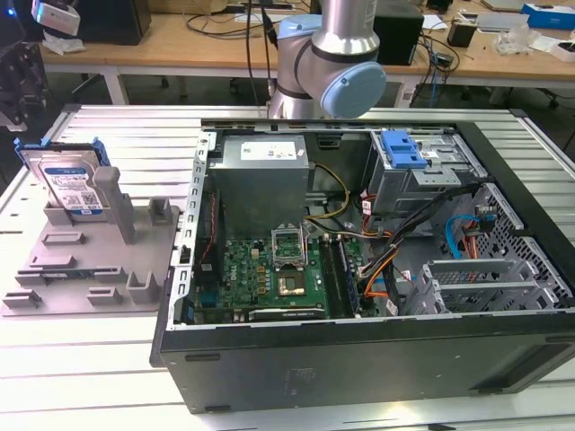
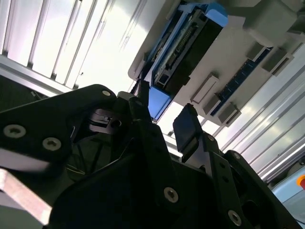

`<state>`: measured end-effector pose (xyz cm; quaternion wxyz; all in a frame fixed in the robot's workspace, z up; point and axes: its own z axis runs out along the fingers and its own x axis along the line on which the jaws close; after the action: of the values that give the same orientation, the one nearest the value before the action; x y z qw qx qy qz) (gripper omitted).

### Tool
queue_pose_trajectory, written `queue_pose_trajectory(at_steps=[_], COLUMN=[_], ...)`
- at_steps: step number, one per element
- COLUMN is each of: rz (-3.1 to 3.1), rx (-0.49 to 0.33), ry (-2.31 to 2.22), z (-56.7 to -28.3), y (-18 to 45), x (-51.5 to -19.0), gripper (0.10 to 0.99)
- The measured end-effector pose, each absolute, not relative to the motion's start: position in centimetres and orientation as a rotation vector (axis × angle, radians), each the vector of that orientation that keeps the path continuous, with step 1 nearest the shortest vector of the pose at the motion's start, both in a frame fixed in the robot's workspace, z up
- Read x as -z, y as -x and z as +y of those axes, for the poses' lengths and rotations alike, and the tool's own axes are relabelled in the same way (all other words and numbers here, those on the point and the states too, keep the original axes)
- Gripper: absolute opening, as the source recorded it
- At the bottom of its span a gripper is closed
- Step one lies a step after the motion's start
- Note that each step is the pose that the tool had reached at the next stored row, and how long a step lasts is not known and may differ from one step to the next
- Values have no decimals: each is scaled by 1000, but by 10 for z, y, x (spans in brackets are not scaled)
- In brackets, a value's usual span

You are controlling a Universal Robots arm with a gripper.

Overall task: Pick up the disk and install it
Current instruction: 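Pick up the disk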

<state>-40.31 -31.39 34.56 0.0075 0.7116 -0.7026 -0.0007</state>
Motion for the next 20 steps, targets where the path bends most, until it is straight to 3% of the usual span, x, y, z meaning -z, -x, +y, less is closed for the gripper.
queue_pose_trajectory(at_steps=[20], rz=[-2168], rx=[2], ry=[-2253], z=[-314], y=[407], x=[-333], gripper=[482])
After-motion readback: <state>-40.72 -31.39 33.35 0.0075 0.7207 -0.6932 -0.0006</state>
